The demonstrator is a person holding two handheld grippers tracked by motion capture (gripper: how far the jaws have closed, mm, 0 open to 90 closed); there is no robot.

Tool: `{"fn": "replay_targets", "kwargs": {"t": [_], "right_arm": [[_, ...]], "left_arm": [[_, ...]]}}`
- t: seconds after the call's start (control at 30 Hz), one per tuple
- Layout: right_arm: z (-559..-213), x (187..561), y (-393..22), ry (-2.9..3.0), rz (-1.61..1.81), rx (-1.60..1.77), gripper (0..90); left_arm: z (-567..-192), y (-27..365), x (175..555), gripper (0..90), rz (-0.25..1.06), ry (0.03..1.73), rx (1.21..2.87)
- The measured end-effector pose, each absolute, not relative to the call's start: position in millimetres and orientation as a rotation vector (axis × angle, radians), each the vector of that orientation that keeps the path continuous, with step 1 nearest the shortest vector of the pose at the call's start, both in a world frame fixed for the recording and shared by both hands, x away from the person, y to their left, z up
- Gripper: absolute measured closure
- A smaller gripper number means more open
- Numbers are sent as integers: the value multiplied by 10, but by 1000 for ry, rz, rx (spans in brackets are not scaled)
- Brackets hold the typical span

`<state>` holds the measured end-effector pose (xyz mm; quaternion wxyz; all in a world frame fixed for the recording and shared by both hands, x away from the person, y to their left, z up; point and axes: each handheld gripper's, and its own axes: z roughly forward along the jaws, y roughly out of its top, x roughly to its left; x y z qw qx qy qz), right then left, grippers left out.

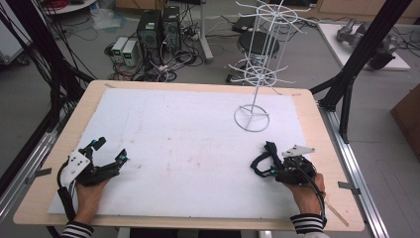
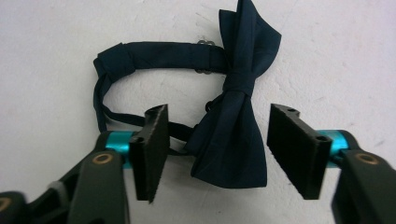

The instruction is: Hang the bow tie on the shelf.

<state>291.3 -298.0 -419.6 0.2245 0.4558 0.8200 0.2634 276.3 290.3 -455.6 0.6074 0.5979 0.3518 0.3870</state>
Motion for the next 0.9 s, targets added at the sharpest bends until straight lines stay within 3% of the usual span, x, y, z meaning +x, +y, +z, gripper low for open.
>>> {"fn": "replay_targets", "kwargs": {"t": [0.47,0.9], "right_arm": [[-4229,2957,-2981,2293,682,1283,546],[-4220,2973,-2980,2277,602,1356,806]], "left_arm": [[-4555,2907,2763,151,892,816,1383],[-4555,2910,2765,151,892,816,1382]]}}
